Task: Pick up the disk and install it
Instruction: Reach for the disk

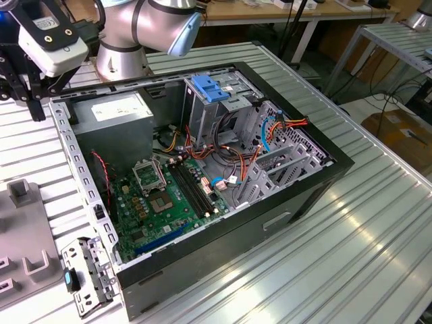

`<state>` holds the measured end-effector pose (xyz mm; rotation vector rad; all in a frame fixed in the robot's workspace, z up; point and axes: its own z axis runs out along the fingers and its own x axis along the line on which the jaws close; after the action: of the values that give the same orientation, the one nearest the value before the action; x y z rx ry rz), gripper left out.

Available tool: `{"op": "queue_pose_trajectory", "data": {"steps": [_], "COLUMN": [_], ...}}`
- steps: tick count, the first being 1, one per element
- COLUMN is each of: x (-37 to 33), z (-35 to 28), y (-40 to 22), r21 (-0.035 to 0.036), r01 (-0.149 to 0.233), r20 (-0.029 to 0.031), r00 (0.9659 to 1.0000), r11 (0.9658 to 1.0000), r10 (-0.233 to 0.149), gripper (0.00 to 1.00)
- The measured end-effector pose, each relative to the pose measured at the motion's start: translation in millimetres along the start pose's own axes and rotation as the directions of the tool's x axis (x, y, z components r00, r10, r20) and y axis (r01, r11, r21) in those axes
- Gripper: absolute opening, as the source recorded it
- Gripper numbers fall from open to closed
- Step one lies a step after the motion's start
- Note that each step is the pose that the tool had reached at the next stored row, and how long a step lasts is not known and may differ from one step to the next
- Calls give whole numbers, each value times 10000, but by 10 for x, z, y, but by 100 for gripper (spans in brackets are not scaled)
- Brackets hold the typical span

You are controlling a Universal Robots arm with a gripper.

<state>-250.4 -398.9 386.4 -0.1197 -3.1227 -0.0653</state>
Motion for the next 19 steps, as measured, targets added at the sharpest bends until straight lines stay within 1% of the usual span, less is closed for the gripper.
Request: {"op": "queue_pose_trajectory", "data": {"steps": [4, 10, 13, 19], "x": [17, 19, 60, 113], "z": [1, 1, 2, 4], "y": [-1, -2, -4, -5], "r21": [1, 0, 0, -1], "r01": [0, -1, -2, 0], "r20": [-7, -8, -8, -9], "r00": [10000, 10000, 10000, 10000], "r11": [10000, 10000, 10000, 10000], "r10": [0, 1, 2, 0], "gripper": [11, 11, 11, 11]}}
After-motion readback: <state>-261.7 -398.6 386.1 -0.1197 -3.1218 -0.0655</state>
